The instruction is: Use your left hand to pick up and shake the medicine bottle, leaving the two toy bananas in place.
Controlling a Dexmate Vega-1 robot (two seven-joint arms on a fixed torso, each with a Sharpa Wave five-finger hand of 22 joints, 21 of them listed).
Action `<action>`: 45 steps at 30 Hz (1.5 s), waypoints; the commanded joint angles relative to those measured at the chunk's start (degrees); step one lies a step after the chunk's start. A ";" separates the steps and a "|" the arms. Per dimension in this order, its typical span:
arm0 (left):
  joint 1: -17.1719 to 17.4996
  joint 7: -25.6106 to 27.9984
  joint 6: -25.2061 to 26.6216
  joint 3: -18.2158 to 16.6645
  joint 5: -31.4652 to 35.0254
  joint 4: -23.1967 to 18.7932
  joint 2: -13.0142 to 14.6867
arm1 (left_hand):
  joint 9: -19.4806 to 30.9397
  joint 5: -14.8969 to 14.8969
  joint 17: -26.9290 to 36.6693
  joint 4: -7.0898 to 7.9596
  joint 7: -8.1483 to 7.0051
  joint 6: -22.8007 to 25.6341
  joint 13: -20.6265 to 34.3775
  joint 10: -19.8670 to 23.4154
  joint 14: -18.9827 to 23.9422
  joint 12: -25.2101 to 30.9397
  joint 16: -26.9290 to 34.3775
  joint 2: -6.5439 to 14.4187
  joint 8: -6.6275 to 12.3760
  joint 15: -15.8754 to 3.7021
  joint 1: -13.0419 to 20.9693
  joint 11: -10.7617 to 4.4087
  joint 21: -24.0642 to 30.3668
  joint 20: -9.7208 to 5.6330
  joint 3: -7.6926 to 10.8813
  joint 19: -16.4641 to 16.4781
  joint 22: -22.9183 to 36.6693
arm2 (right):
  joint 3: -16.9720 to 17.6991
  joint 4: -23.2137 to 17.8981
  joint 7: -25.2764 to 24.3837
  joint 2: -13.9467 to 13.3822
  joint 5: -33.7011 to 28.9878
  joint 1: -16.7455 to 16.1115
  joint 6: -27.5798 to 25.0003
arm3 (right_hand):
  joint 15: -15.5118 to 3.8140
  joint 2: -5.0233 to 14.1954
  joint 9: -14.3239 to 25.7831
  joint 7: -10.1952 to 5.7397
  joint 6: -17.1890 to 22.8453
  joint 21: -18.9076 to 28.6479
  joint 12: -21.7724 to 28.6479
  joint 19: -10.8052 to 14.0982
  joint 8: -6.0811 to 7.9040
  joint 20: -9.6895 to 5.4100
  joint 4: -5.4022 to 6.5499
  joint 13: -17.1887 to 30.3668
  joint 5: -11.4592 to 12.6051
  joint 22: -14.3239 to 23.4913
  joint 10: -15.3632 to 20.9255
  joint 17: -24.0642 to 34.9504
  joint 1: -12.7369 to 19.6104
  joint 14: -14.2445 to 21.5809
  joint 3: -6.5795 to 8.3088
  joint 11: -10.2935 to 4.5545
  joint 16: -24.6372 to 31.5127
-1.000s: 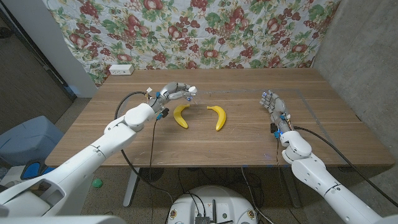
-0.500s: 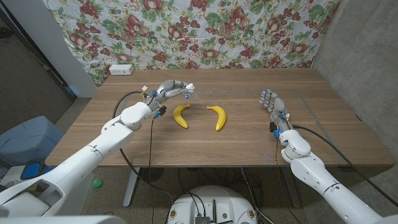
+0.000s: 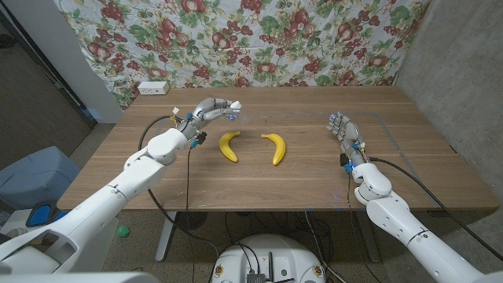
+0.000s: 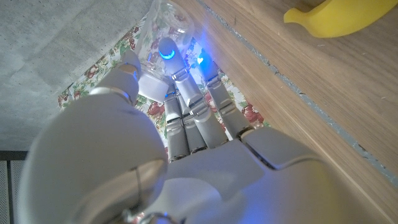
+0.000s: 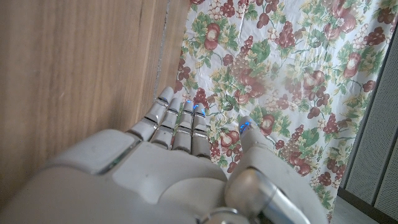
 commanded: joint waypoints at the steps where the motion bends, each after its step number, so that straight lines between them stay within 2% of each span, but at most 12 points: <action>1: 1.49 -1.04 -2.36 -1.78 -4.40 0.14 -0.71 | 5.62 0.23 0.36 0.18 -3.32 7.79 17.51 15.60 -0.06 0.84 0.41 8.19 2.59 -0.10 7.74 -10.45 0.59 -8.08 0.27 -0.28 0.01 | -0.03 -0.74 -0.40 -0.10 -0.09 -0.36 -0.20 | -0.02 -0.66 0.12 -0.03 0.31 -0.12 0.07 0.43 0.09 -0.18 -0.07 -0.06 0.24 0.21 0.53 -0.01 0.10 0.56 -0.20 -0.04 -0.26; 16: 3.55 -2.16 -6.20 -4.26 -9.91 0.57 -2.65 | 5.65 0.15 1.09 0.20 -3.25 7.77 18.30 15.62 0.04 0.90 0.53 8.11 2.50 -0.09 7.83 -10.42 1.46 -8.03 0.26 -0.50 -0.18 | 0.11 -1.35 -0.75 -0.10 -0.16 -1.02 0.00 | 0.08 -0.65 0.12 0.01 0.25 -0.59 0.05 0.60 0.06 -0.15 -0.06 -0.08 0.24 0.22 0.52 -0.07 0.06 0.56 -0.27 0.04 -0.35; 22: 4.60 -1.99 -8.61 -5.38 -12.48 1.27 -4.67 | 5.64 0.11 1.42 0.22 -3.33 7.86 18.63 15.70 0.13 0.92 0.59 8.08 2.47 -0.08 7.85 -10.41 1.86 -8.02 0.26 -0.64 -0.28 | 0.06 -1.39 -0.68 -0.28 -0.47 -1.03 0.08 | 0.08 -0.63 0.12 -0.08 0.26 -0.71 0.05 0.64 0.07 -0.15 -0.05 -0.08 0.23 0.22 0.52 -0.08 0.04 0.54 -0.28 -0.02 -0.38; 30: 5.94 1.16 -12.02 -6.55 -12.87 2.04 -7.77 | 5.60 0.08 1.74 0.21 -3.28 8.00 18.70 15.68 -0.02 0.74 0.50 8.01 2.45 -0.07 7.87 -10.42 2.27 -8.05 0.28 -0.89 -0.39 | 0.11 -1.38 -0.70 -0.26 -0.40 -0.91 -0.07 | 0.02 -0.62 0.12 0.01 0.26 -0.94 0.06 0.72 0.07 -0.14 -0.04 -0.08 0.23 0.23 0.56 -0.11 0.02 0.62 -0.31 0.04 -0.40; 45: 5.80 1.85 -11.57 -6.43 -12.18 1.96 -7.87 | 5.55 0.04 2.22 0.21 -3.28 8.10 18.82 15.74 -0.05 0.50 0.45 7.95 2.35 -0.08 7.89 -10.63 2.94 -8.00 0.31 -1.14 -0.58 | 0.09 -1.16 -0.43 -0.36 -0.37 -0.52 -0.25 | 0.12 -0.61 0.12 -0.04 0.25 -1.35 0.05 0.86 0.07 -0.13 -0.04 -0.09 0.23 0.24 0.57 -0.16 0.02 0.58 -0.35 -0.05 -0.49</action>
